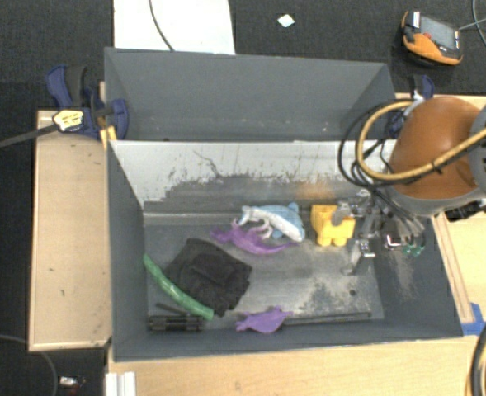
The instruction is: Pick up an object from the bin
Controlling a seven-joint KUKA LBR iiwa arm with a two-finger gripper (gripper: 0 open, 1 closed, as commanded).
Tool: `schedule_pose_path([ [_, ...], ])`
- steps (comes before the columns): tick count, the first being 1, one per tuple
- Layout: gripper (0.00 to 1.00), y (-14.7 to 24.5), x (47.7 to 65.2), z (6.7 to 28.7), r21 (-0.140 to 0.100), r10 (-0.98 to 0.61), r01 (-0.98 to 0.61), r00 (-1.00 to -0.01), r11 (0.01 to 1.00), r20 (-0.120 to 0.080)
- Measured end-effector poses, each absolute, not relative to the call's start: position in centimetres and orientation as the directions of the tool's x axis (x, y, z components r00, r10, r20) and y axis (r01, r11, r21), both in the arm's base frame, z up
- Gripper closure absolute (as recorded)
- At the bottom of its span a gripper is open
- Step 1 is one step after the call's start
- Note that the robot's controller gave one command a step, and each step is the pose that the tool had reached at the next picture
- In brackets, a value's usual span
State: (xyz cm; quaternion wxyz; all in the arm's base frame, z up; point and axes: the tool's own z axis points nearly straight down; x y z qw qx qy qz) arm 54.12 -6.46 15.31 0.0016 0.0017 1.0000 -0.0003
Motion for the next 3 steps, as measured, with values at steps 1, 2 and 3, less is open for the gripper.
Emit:
schedule_pose_path([
  [1, 0.00, -8.2, 58.3, 7.5, 0.001, 0.078, 0.078, -0.997, 0.997, -0.017],
  [2, 0.00, -10.1, 59.3, 13.6, -0.001, 0.077, 0.077, -0.997, 0.997, -0.019],
  [3, 0.00, -8.3, 58.3, 8.0, 0.002, 0.076, 0.076, -0.997, 0.997, -0.014],
])
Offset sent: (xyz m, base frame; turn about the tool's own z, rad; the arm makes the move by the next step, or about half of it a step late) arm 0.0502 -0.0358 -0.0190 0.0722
